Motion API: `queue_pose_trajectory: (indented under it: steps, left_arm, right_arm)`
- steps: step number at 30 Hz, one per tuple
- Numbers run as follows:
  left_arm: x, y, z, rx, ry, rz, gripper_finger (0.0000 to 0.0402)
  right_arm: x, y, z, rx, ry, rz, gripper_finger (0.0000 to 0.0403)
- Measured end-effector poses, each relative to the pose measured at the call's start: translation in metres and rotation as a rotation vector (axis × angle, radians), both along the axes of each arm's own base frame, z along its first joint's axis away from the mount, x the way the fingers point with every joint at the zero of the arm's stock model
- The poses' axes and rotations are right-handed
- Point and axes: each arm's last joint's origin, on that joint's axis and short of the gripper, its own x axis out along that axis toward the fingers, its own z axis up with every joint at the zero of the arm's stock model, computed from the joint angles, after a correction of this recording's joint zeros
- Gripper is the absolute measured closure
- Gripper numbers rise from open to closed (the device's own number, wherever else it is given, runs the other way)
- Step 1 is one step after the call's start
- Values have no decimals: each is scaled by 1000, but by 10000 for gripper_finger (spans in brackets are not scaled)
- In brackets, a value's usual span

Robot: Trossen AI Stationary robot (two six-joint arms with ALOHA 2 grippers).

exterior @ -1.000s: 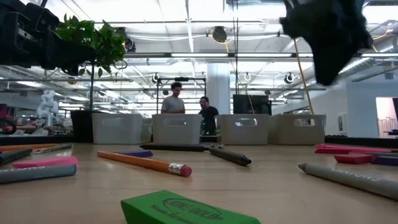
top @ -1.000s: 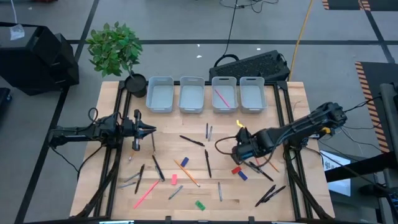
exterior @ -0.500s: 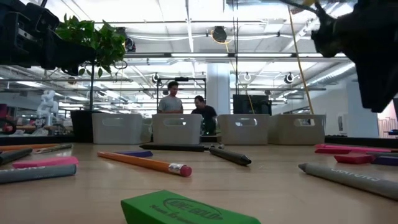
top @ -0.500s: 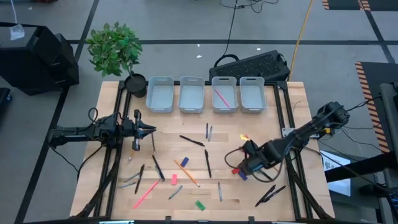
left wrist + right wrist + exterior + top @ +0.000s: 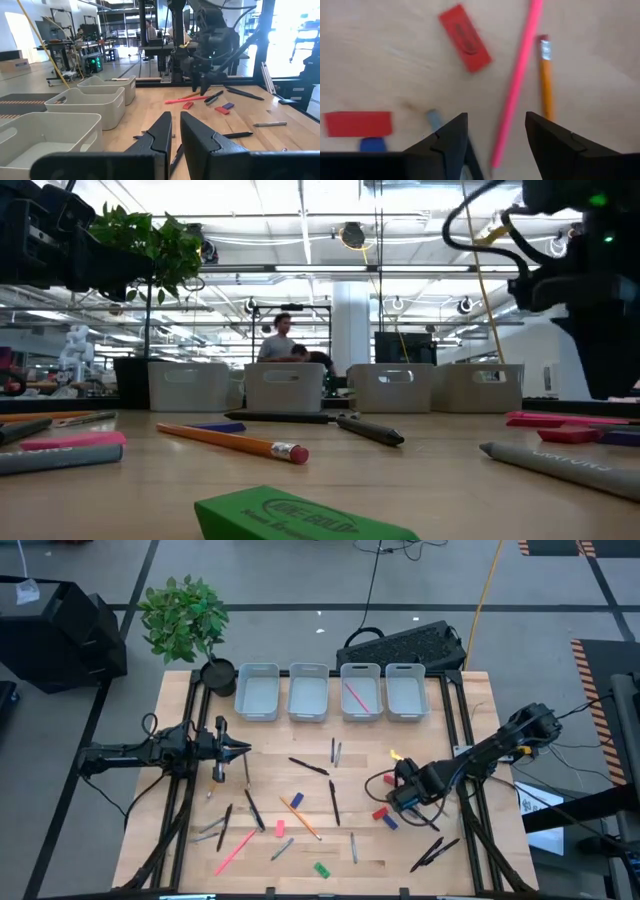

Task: Sort crayons/erasers/pens/pencils in bins
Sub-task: Put the pink pencil into the middle right gray bin

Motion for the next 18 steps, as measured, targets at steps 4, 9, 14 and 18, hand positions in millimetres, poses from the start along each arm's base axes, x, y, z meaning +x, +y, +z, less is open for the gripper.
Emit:
queue_pose_trajectory:
  steps: [4, 9, 14, 18]
  left_arm:
    - [0, 0, 0, 0, 0, 0, 357]
    - [0, 0, 0, 0, 0, 0, 357]
    - [0, 0, 0, 0, 0, 0, 357]
    - [0, 0, 0, 0, 0, 0, 357]
  right_arm:
    - [0, 1, -6, 76, -4, -14, 227]
    - [-6, -7, -23, 78, -12, -110, 258]
    - [-12, -12, -34, 97, -17, -173, 295]
    - [-13, -15, -37, 97, -6, -195, 326]
